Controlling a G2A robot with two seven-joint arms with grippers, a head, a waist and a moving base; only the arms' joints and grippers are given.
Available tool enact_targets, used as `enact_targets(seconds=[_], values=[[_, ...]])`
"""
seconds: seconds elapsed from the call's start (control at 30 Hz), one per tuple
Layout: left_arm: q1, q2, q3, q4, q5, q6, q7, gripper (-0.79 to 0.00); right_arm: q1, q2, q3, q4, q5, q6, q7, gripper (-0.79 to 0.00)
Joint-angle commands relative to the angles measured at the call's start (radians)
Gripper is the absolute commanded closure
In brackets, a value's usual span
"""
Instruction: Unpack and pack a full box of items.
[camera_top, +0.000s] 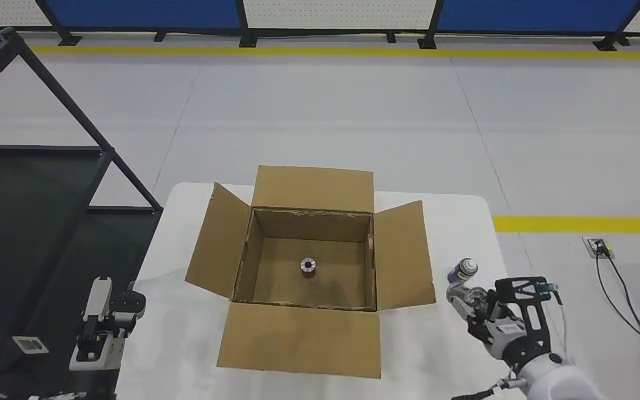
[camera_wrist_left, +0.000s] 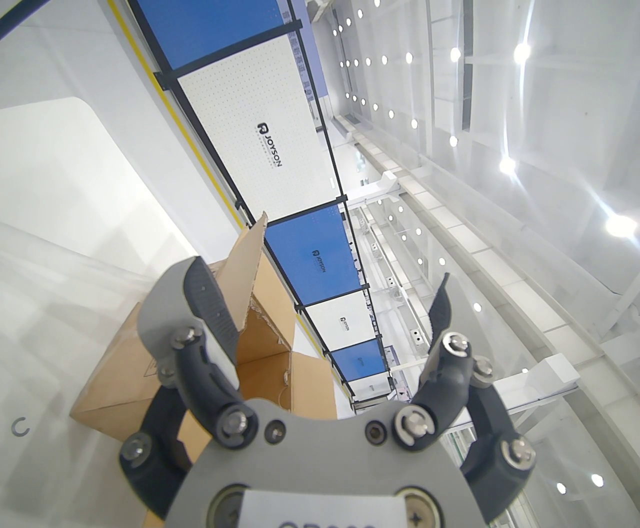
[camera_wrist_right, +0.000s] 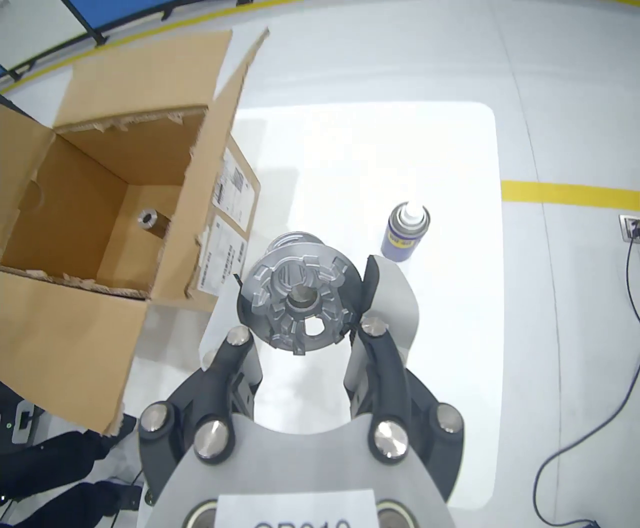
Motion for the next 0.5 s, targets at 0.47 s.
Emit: enact_targets(seconds=[0.47], values=[[0.000,0.000,0.000,0.000,0.000,0.000,0.000,-0.785,0.196,0.025,-0.036,0.365,-0.026,0.016,0.138,0.000]])
